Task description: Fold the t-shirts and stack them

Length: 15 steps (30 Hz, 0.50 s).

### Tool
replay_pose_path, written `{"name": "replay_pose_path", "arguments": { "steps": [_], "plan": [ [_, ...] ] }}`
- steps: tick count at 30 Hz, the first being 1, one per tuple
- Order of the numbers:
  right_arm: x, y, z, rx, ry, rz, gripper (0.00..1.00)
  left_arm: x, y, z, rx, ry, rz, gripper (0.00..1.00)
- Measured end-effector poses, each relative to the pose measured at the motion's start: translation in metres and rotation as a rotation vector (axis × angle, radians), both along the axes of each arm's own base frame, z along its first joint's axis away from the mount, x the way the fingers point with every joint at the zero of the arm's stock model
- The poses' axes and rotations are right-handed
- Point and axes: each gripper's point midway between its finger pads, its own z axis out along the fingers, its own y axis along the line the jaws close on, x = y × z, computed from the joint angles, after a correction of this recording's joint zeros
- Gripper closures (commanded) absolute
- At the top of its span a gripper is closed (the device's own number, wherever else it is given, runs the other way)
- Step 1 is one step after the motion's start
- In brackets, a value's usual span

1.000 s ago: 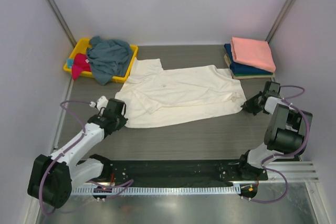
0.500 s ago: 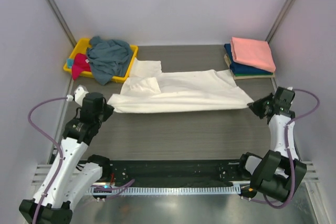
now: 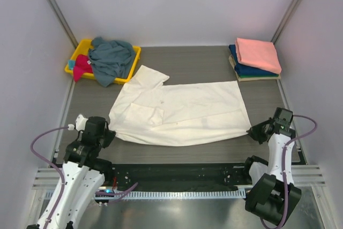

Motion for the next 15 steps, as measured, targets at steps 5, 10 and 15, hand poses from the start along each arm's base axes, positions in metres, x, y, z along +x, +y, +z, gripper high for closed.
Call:
{"name": "replay_pose_path", "arguments": {
  "steps": [5,10,15],
  "plan": [
    [-0.013,0.002,0.002,-0.008,0.023,-0.024,0.61,-0.010,0.001,0.005,-0.037,-0.026,0.029,0.62],
    [-0.020,0.007,0.006,0.003,0.024,-0.028,0.06,-0.019,0.002,0.022,-0.060,-0.064,0.029,0.39],
    [-0.010,0.003,0.044,-0.041,-0.064,-0.021,0.09,-0.013,0.004,0.067,-0.016,-0.170,-0.024,0.39]
  ]
}}
